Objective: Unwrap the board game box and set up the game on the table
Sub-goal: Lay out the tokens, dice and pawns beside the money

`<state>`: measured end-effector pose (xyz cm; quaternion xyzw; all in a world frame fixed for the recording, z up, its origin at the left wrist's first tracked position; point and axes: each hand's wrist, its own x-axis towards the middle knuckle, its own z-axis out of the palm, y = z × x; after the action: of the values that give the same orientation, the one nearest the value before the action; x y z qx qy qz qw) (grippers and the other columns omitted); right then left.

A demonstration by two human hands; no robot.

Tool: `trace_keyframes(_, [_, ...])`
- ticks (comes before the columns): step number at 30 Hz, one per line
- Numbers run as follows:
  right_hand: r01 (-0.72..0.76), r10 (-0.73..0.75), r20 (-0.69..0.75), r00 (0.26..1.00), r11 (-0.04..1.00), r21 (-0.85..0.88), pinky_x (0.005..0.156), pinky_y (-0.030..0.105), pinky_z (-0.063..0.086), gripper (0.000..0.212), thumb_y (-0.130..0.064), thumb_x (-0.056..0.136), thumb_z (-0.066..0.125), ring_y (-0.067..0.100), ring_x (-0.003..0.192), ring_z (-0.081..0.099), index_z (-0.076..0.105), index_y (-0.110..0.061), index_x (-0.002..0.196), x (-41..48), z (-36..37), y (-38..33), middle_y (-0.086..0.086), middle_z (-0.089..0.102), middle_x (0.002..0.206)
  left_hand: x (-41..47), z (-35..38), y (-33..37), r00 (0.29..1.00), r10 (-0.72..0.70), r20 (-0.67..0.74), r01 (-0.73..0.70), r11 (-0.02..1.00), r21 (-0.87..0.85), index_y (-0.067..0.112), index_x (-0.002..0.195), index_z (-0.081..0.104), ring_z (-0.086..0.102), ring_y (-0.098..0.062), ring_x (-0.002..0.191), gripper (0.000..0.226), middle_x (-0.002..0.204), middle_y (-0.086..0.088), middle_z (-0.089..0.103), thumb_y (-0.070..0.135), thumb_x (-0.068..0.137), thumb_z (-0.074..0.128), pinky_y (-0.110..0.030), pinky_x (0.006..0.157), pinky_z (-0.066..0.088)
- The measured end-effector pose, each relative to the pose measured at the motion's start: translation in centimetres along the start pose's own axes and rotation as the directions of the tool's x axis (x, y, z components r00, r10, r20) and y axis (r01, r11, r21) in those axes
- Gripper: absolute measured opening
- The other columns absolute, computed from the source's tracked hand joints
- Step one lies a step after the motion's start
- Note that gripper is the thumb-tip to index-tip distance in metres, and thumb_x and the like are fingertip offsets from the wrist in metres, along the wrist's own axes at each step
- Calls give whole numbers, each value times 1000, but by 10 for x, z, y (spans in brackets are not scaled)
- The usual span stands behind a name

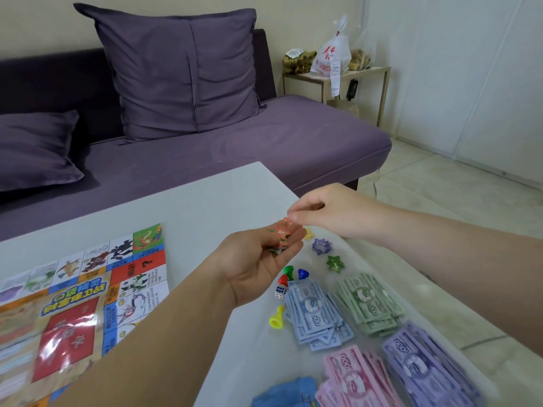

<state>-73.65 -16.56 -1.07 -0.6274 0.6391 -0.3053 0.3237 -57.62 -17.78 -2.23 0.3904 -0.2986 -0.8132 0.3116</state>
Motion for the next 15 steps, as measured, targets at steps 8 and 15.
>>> trace_keyframes(8, [-133,129,110,986,991,29,58,14,36,19,-29,78,75,3,67,51,73,-14,90,8,10,-5,-9,62,71,0,-8,3,999,39,12,-41,966,257,-1,107,61,70,-19,88,25,100,-18,70,-5,97,38,-23,73,58])
trace_keyframes(15, [-270,257,164,952,961,59,57,21,33,15,-27,82,72,10,66,39,72,-14,87,24,8,-8,-13,61,61,8,-17,6,993,91,-79,-64,954,292,2,100,65,68,-9,71,19,85,-10,72,0,96,46,-20,64,58])
